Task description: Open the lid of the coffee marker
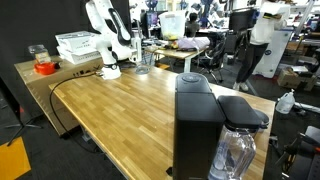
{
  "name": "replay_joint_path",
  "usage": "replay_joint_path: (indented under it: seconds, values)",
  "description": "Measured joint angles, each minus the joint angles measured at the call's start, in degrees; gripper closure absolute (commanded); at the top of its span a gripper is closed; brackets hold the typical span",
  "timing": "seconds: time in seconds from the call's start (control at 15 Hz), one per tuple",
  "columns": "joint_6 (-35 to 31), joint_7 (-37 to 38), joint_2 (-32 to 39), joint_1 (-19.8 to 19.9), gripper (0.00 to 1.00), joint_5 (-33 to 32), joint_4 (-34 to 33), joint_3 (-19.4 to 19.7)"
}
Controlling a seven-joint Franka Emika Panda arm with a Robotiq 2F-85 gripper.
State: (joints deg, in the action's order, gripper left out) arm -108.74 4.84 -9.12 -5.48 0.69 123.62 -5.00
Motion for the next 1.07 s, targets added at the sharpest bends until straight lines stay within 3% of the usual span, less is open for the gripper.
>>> replay_joint_path:
  seconds: [0.8,1.07]
  values:
    - [0.6,-0.7,0.4,0.0,0.0,0.4,-0.6,0.1]
    - [0.6,-6.2,1.7,0.1,0.0,3.6,-3.4,1.5]
